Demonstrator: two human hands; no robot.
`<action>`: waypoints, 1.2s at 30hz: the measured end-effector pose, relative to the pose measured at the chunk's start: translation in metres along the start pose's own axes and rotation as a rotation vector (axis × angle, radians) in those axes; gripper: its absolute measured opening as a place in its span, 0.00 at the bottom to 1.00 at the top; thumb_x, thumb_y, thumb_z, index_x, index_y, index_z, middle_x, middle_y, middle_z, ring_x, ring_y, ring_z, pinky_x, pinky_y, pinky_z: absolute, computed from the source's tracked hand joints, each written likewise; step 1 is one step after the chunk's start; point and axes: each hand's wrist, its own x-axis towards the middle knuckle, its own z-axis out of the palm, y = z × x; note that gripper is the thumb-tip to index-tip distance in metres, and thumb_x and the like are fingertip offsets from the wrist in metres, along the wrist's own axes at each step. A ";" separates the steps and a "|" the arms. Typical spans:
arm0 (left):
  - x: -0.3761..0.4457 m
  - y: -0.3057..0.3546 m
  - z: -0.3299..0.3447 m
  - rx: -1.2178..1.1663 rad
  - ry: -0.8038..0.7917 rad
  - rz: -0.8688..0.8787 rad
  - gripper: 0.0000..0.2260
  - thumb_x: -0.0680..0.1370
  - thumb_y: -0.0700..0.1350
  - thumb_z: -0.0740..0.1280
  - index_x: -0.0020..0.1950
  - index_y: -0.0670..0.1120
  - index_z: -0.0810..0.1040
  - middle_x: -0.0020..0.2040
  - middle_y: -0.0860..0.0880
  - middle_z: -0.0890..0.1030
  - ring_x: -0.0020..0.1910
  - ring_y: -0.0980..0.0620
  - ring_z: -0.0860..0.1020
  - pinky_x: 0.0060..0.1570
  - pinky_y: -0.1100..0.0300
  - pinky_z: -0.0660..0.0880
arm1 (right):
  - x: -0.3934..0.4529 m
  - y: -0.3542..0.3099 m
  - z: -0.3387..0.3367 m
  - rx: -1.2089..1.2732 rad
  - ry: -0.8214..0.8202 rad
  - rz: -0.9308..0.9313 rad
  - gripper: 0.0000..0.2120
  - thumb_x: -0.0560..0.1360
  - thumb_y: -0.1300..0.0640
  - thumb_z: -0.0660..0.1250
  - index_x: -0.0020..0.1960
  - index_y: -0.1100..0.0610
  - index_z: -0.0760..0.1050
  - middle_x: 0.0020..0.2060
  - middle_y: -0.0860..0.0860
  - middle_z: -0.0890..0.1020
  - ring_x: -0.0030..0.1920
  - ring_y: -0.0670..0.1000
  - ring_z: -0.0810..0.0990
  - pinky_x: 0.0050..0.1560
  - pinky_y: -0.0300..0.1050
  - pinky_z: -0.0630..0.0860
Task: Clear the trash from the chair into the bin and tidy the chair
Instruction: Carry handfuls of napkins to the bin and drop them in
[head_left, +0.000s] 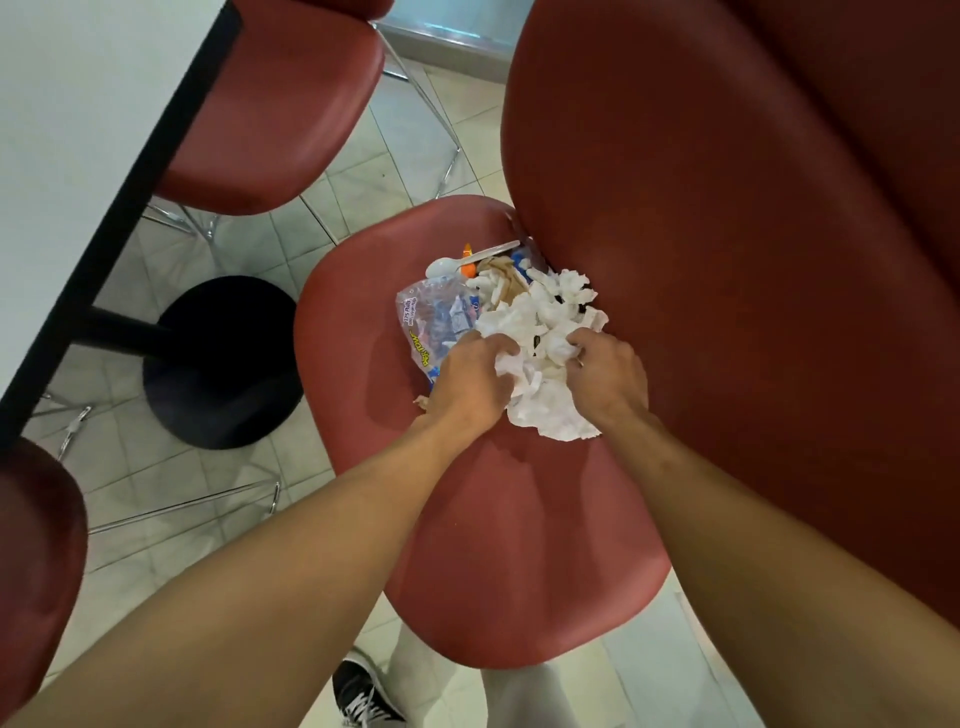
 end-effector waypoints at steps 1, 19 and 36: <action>-0.005 0.000 -0.004 -0.011 0.011 0.013 0.16 0.74 0.38 0.68 0.60 0.49 0.78 0.57 0.44 0.75 0.52 0.45 0.76 0.49 0.56 0.74 | -0.006 -0.003 -0.004 0.027 0.012 0.008 0.18 0.76 0.62 0.61 0.64 0.51 0.76 0.56 0.55 0.81 0.55 0.58 0.79 0.53 0.50 0.75; -0.189 -0.047 -0.084 -0.223 0.258 0.017 0.13 0.71 0.41 0.74 0.55 0.49 0.82 0.50 0.45 0.79 0.50 0.47 0.77 0.45 0.70 0.64 | -0.190 -0.097 -0.027 0.150 0.125 -0.084 0.17 0.75 0.60 0.63 0.63 0.54 0.75 0.55 0.53 0.81 0.56 0.54 0.78 0.56 0.52 0.75; -0.395 -0.212 -0.151 -0.411 0.475 -0.192 0.11 0.73 0.45 0.72 0.55 0.51 0.81 0.55 0.51 0.77 0.51 0.54 0.75 0.52 0.60 0.74 | -0.358 -0.220 0.085 0.128 0.005 -0.275 0.14 0.75 0.56 0.64 0.60 0.53 0.78 0.51 0.52 0.83 0.51 0.54 0.80 0.53 0.49 0.77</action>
